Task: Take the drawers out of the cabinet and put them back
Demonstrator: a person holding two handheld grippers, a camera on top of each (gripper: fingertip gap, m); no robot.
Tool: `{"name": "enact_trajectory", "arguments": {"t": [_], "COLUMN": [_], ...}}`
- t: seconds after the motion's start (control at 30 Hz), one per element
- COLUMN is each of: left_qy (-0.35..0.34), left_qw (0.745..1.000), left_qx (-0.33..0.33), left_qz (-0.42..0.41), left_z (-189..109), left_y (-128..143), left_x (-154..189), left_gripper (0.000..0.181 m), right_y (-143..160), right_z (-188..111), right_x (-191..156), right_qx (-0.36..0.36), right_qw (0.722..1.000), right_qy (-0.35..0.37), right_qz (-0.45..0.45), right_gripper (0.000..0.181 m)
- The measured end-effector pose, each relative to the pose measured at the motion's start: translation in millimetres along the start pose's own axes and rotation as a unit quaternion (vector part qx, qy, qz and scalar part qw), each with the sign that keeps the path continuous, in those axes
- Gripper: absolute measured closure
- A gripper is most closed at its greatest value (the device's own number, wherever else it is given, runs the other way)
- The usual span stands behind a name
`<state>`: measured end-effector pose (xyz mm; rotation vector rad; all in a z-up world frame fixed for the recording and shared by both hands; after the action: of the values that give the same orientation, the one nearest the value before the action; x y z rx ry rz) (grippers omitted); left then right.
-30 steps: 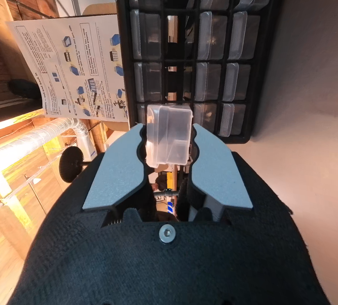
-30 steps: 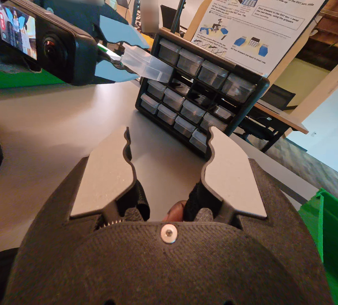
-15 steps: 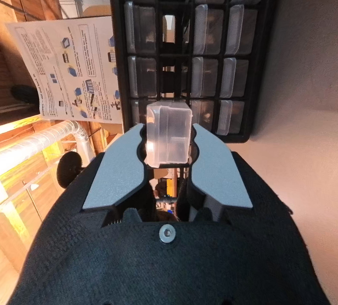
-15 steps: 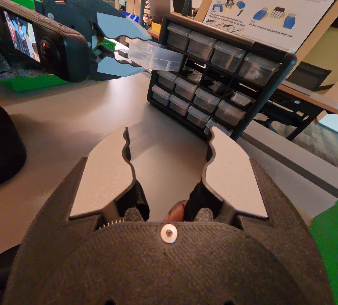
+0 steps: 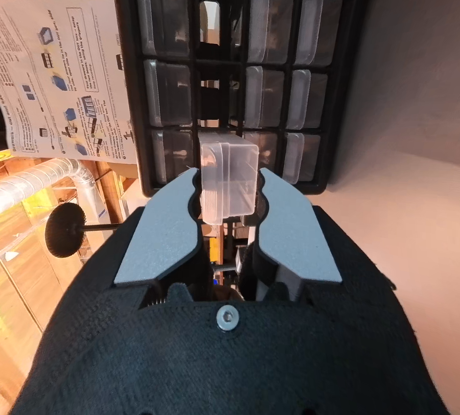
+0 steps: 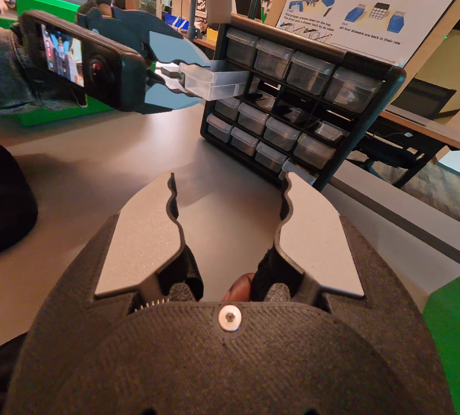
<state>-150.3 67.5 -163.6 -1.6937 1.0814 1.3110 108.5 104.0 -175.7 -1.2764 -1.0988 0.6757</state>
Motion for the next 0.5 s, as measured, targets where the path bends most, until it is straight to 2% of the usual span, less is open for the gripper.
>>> {"name": "enact_trajectory", "arguments": {"t": [0.3,0.37,0.5], "left_qy": [0.023,0.012,-0.017], "left_qw": [0.999,0.999,0.992], "left_qx": [-0.017,-0.017,0.06], "left_qz": [-0.02,-0.04,-0.112], "left_z": [36,41,20], "left_y": [7,9,4], "left_x": [-17,-21,-17], "left_gripper": [0.139,0.13,0.113], "right_y": [0,0,0], "right_z": [0,0,-1], "right_x": [0,1,2], "right_qx": [-0.001,0.0,0.004], "right_qw": [1.0,1.0,1.0], "right_qy": [-0.001,0.001,0.003], "right_qz": [-0.002,0.0,0.003], "right_gripper": [0.1,0.1,0.1]}}
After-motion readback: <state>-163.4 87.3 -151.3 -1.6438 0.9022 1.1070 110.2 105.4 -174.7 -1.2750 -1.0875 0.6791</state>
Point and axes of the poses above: each gripper's, where its closed fingertips meet, z out along the fingers, y out of its underside, x = y × z across the jaws, the point moved 10 cm from there along -z, back along the fingers, and after that the axes turned 6 degrees about y, right-handed, at the moved point
